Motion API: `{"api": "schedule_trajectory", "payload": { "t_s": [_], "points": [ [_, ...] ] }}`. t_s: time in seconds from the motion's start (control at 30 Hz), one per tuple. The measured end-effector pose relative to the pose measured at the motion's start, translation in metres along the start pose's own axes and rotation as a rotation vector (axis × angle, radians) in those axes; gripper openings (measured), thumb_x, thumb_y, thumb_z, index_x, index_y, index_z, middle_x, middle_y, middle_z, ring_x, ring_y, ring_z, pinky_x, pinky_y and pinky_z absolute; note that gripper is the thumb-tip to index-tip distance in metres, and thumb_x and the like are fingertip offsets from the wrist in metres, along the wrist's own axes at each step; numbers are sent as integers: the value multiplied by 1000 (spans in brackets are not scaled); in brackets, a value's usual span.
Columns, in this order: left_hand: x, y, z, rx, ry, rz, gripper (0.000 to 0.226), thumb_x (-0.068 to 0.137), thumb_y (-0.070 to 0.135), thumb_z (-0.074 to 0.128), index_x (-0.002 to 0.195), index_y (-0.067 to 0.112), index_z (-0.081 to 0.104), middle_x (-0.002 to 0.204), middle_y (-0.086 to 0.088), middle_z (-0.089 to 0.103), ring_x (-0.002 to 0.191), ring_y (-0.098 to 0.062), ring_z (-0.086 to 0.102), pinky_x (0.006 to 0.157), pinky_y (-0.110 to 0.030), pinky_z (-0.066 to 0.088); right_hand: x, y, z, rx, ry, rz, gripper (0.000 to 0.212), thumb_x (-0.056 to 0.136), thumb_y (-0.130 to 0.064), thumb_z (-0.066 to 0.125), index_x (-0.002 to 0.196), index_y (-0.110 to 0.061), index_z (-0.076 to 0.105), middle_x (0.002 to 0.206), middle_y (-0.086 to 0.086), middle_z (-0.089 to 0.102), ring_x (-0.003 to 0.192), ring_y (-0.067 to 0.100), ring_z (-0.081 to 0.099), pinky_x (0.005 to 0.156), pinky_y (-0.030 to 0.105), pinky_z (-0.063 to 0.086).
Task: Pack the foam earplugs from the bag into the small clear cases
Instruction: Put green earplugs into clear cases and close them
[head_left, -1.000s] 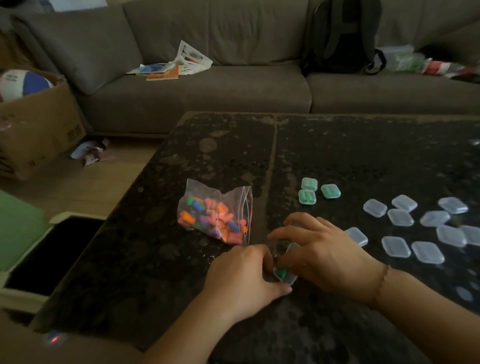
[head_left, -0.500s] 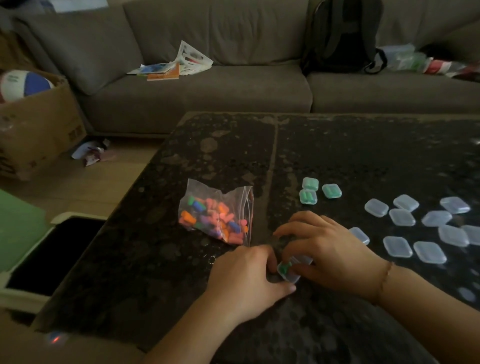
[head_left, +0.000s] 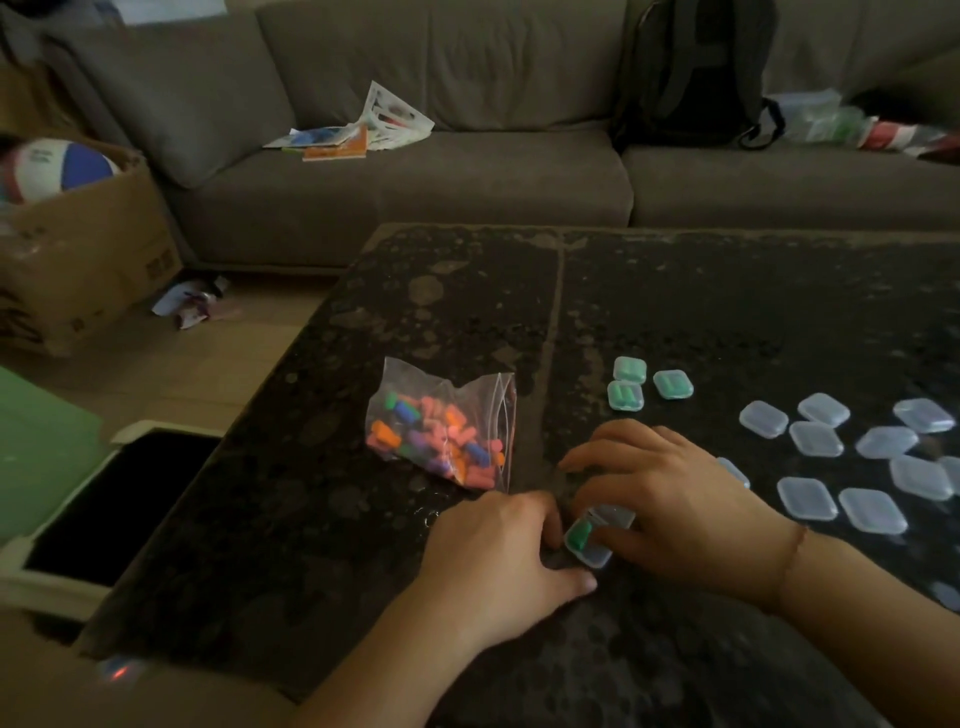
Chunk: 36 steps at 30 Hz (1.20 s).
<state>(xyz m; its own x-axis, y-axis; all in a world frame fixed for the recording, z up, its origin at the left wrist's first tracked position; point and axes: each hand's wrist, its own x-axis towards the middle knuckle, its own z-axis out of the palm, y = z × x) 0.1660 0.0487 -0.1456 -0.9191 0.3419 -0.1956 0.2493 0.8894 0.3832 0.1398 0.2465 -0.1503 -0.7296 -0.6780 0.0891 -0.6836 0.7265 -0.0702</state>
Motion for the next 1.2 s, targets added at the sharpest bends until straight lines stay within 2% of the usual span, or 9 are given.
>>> {"api": "schedule_trajectory", "payload": {
  "t_s": [0.17,0.3,0.4,0.53,0.73,0.87,1.0,1.1,1.2],
  "points": [
    [-12,-22,-42,-246,-45,33,19,86,51,73,94,37,62,75,10,61,65,0,56,61,-19,43,4,-1,-19,165,110,130,29,82,-52,55,109,-44,62,113,-22,57,108,0,51,84,22,50],
    [-4,-69,-60,-441,495,-158,9,91,33,72,85,32,65,75,6,67,67,-1,62,61,-15,41,41,-12,-32,113,79,186,27,86,-48,46,108,-43,62,95,-23,53,89,-1,53,74,20,51],
    [15,-101,-59,-513,744,-413,18,93,33,70,107,22,69,99,4,68,83,-6,62,62,-13,36,82,-14,-34,93,-140,247,23,95,-43,46,114,-44,59,101,-20,57,89,0,56,78,24,53],
    [31,-117,-46,-647,586,-470,41,98,40,62,131,16,64,120,1,68,84,2,55,64,-11,37,118,-15,-22,88,-242,253,20,97,-44,45,107,-41,62,92,-14,60,85,7,60,79,32,55],
    [40,-112,-36,-605,494,-414,7,98,34,63,101,31,68,99,11,68,85,1,60,65,-14,42,132,-17,-6,146,-139,296,21,96,-44,49,105,-35,65,79,-13,56,74,7,59,71,30,55],
    [43,-114,-35,-694,491,-417,13,99,23,63,103,34,66,95,16,64,87,2,59,71,-17,47,136,-16,5,73,-7,269,26,89,-53,57,103,-35,68,107,-10,50,90,8,50,72,28,52],
    [44,-115,-39,-858,474,-438,28,97,15,64,119,31,66,112,9,68,101,-6,65,84,-28,56,141,-18,12,166,-14,259,22,84,-48,66,103,-39,73,151,-11,21,127,19,23,99,36,42],
    [45,-112,-42,-956,468,-438,15,98,21,62,109,28,69,106,9,69,97,-4,64,75,-21,50,145,-23,14,275,-14,291,20,84,-49,66,101,-41,72,158,-12,11,138,24,11,110,48,32],
    [45,-111,-41,-966,488,-446,16,101,30,60,110,24,71,105,5,70,96,-8,66,75,-22,51,148,-25,16,288,-37,330,24,89,-52,59,106,-40,71,159,-12,9,141,25,9,112,47,28]
  ]
}}
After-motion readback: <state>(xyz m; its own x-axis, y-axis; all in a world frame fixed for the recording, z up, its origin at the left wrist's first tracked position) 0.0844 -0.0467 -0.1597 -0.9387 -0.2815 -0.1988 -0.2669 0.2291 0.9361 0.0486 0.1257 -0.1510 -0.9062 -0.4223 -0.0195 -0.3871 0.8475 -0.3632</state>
